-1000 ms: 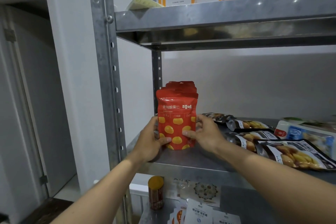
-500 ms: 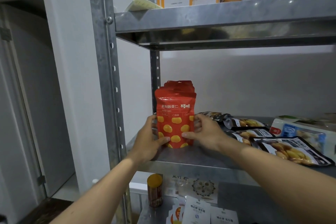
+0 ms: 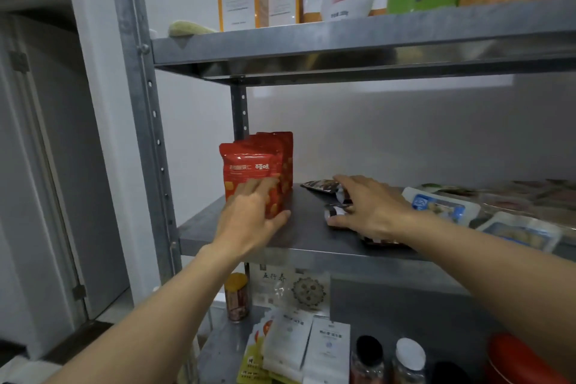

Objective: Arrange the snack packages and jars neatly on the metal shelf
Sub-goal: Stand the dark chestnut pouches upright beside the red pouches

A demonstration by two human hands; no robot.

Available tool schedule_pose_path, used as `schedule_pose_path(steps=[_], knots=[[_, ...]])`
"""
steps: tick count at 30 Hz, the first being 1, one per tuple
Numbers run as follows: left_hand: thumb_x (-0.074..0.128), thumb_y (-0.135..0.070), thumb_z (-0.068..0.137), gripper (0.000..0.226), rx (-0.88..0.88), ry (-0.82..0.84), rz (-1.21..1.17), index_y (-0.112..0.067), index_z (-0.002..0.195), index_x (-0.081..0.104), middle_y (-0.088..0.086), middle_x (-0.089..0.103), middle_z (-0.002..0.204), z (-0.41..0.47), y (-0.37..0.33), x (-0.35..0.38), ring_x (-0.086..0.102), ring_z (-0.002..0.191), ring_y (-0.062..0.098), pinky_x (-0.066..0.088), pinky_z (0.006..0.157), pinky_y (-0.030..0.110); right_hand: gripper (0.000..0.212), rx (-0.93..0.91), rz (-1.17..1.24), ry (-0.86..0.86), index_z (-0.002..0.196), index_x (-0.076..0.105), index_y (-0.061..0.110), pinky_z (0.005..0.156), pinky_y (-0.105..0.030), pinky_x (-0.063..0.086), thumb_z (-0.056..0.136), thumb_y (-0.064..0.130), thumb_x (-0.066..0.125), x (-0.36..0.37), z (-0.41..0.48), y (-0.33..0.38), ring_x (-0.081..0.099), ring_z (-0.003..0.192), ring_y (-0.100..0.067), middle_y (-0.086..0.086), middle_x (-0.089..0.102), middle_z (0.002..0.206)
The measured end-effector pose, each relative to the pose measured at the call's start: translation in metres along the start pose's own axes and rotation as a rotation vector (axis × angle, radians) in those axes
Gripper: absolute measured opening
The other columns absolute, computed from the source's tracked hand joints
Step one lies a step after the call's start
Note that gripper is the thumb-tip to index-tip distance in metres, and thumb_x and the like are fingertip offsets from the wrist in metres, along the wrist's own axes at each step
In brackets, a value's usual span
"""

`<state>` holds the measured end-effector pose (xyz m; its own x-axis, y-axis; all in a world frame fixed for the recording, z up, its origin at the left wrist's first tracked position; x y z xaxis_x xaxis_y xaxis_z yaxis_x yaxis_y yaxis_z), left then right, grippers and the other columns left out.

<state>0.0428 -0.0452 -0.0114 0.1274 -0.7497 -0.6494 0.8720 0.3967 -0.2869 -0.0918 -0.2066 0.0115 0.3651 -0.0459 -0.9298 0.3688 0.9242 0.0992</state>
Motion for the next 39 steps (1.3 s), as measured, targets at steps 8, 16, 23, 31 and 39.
schedule_pose_path(steps=[8,16,23,31,39], knots=[[0.051,-0.052,0.090,0.059,0.137,0.110,0.209,-0.028,0.142,0.036,-0.001,0.039,0.145,0.017,-0.076,0.041,0.038,0.129,0.021,0.039,0.102,0.041,0.080,-0.034,-0.144,-0.039,0.147,0.029,0.021,0.102,-0.045,0.040,0.084,0.067,0.050,-0.012,-0.021,-0.052,0.045,0.129,-0.030,-0.007,0.044,0.145],[0.052,-0.049,0.091,0.058,0.192,0.139,0.287,-0.029,0.143,0.035,0.004,0.035,0.149,0.069,-0.074,0.094,0.035,0.133,0.025,0.037,0.104,0.042,0.086,-0.030,-0.220,-0.023,0.152,0.016,0.023,0.105,-0.045,0.039,0.086,0.066,0.051,0.000,0.031,-0.088,0.040,0.133,-0.030,-0.008,0.036,0.151],[0.056,-0.048,0.089,0.053,-0.147,0.342,0.073,-0.024,0.135,0.045,0.010,0.050,0.133,0.126,-0.042,0.147,0.050,0.118,0.028,0.047,0.091,0.038,0.073,0.086,-0.084,0.113,0.146,0.033,0.020,0.098,-0.040,0.044,0.088,0.060,0.053,0.021,0.099,-0.109,0.046,0.127,-0.029,-0.009,0.045,0.144],[0.070,-0.034,0.083,0.046,-0.762,0.459,-0.565,-0.006,0.117,0.056,0.009,0.058,0.091,0.173,-0.007,0.211,0.059,0.086,0.026,0.056,0.082,0.040,0.058,0.300,0.312,0.196,0.125,0.056,0.004,0.081,-0.027,0.043,0.092,0.052,0.053,0.060,0.184,-0.138,0.057,0.111,-0.026,-0.011,0.059,0.128],[0.082,-0.024,0.071,0.064,-0.925,0.308,-0.573,0.006,0.119,0.053,0.016,0.064,0.112,0.192,0.013,0.248,0.064,0.098,0.030,0.054,0.066,0.028,0.058,0.431,0.503,0.263,0.118,0.052,0.000,0.073,-0.027,0.042,0.088,0.049,0.062,0.099,0.229,-0.160,0.058,0.104,-0.028,-0.014,0.059,0.117]])
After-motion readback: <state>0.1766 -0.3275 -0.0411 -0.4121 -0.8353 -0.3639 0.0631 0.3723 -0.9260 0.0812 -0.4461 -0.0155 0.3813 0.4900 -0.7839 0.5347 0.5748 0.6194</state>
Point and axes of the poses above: each hand's wrist, its own z-axis towards the middle knuckle, its own x-axis out of the palm, y = z × x, the point moved 4 cm from there along z, towards the middle knuckle
